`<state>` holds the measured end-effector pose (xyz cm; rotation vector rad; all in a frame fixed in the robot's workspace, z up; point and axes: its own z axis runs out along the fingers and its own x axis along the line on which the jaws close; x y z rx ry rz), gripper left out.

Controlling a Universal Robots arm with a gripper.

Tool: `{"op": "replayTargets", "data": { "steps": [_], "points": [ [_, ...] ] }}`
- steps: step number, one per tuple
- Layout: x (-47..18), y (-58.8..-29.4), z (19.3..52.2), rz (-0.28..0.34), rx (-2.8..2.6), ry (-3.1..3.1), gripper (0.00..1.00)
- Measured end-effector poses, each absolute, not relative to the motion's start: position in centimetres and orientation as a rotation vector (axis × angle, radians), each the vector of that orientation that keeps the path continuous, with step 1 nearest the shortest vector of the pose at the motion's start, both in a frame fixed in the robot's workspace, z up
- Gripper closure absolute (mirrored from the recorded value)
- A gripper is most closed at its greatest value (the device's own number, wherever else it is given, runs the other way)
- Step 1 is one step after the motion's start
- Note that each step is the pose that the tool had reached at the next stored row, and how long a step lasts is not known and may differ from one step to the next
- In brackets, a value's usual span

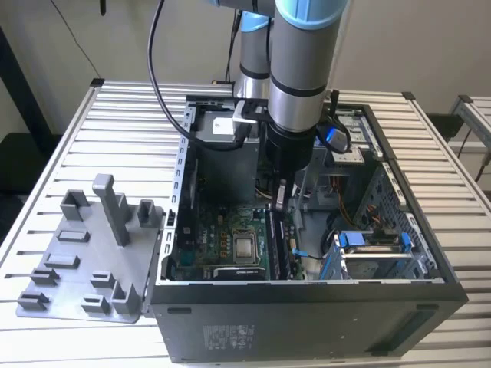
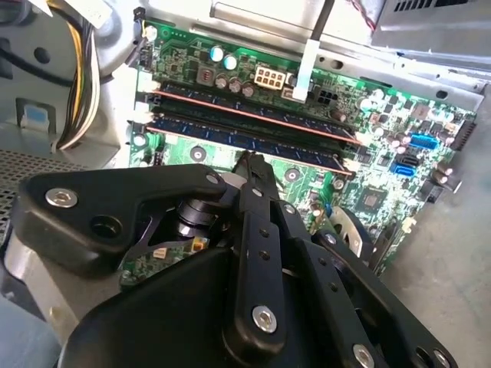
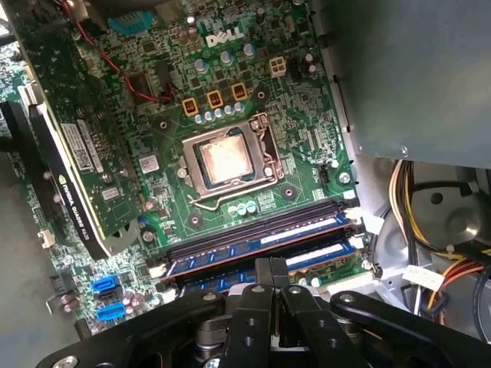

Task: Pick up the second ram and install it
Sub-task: 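Press down the second ram until it locks into place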

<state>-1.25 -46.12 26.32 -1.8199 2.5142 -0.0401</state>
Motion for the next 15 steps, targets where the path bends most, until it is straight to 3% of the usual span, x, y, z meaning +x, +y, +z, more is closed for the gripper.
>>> {"op": "replayTargets", "data": {
  "steps": [15],
  "points": [
    [-1.2, -46.1, 25.0, -0.039, -1.839, 2.499, 0.89]
  ]
}}
